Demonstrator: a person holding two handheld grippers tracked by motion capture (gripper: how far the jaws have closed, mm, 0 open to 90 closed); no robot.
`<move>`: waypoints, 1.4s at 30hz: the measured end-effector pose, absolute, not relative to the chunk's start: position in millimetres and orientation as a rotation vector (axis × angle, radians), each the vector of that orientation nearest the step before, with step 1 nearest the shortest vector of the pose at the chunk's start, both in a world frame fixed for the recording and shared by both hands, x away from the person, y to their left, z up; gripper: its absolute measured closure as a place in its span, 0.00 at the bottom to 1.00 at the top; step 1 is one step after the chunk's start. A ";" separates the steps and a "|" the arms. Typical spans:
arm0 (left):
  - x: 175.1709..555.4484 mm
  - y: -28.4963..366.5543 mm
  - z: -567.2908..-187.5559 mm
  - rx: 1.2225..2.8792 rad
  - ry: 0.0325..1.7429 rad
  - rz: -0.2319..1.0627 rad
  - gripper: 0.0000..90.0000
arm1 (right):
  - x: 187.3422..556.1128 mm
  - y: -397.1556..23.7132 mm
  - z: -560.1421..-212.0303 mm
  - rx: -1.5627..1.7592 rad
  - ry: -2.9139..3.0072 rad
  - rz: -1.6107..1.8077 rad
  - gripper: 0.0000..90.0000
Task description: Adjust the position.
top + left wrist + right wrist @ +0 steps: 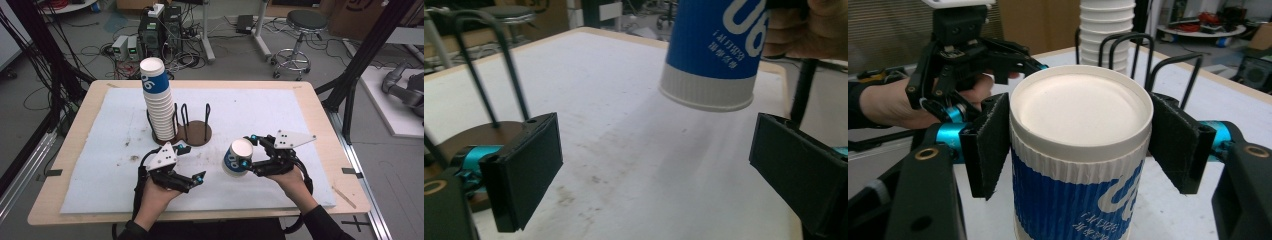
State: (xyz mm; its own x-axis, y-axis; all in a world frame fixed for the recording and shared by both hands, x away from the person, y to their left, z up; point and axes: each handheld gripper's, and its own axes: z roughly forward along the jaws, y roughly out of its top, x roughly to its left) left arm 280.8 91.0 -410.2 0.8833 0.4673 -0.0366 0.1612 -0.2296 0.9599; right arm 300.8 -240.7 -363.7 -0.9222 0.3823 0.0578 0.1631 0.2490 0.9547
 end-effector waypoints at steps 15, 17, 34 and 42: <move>281.1 48.2 -420.1 1.832 0.369 0.155 0.08 | 292.7 -223.1 -366.7 0.418 2.398 1.759 0.33; 281.5 45.6 -420.2 1.831 0.353 0.151 0.08 | 292.1 -221.1 -367.4 0.411 2.410 1.759 0.33; 284.9 34.4 -424.0 1.851 0.288 0.073 0.13 | 288.3 -207.7 -371.5 0.343 2.482 1.782 0.33; 284.4 35.1 -423.1 1.857 0.274 0.081 0.22 | 287.9 -207.1 -371.6 0.337 2.484 1.783 0.34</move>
